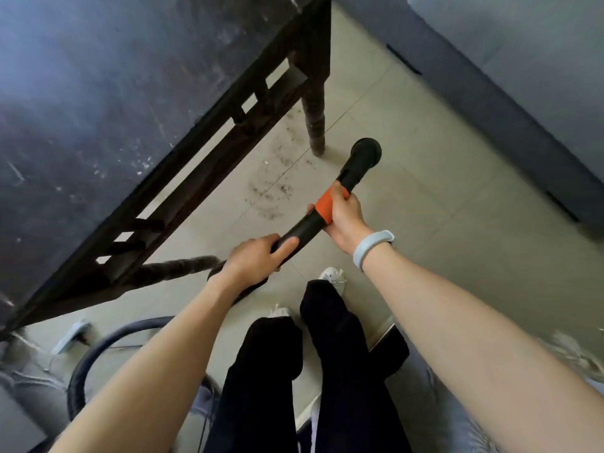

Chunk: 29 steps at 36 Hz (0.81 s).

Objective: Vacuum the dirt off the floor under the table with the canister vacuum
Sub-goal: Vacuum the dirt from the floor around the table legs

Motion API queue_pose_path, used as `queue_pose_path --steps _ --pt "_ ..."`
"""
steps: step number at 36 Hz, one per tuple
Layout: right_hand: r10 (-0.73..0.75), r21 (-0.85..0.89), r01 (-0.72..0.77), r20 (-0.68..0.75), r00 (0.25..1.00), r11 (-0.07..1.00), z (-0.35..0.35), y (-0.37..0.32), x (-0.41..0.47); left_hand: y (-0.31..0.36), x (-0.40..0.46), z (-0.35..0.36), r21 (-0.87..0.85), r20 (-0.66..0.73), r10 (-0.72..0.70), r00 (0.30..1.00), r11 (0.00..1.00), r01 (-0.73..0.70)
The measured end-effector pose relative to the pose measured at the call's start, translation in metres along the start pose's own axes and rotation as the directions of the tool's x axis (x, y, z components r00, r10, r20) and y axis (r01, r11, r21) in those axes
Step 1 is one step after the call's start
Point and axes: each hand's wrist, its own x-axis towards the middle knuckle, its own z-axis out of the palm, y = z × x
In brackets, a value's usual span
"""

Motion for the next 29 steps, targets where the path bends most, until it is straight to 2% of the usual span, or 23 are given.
queue_pose_path --steps 3,9,14,20,27,29 --pt "0.033 -0.035 -0.033 0.008 0.999 0.999 0.002 0.022 0.021 -0.020 0.010 0.019 -0.004 0.000 -0.023 1.000 1.000 0.023" --pt "0.093 0.007 -0.093 0.007 0.996 0.996 0.009 0.070 0.073 -0.069 0.046 0.042 0.025 0.001 -0.038 0.999 0.999 0.037" --pt "0.067 -0.028 -0.067 0.002 0.998 0.997 0.018 0.111 0.146 -0.121 0.109 0.072 0.032 -0.032 -0.026 0.999 0.999 0.027" --pt "0.058 -0.090 -0.056 0.021 0.998 0.994 0.021 0.167 0.234 -0.183 0.178 0.130 -0.053 -0.089 -0.051 0.995 0.997 0.047" --pt "0.144 -0.162 -0.155 -0.075 0.987 0.975 0.002 0.242 0.330 -0.249 0.262 0.178 0.164 -0.042 -0.019 0.999 0.986 0.026" --pt "0.128 -0.178 -0.144 -0.099 0.987 0.973 0.001 0.247 0.354 -0.259 0.286 0.187 0.199 -0.075 0.008 0.997 0.980 0.007"
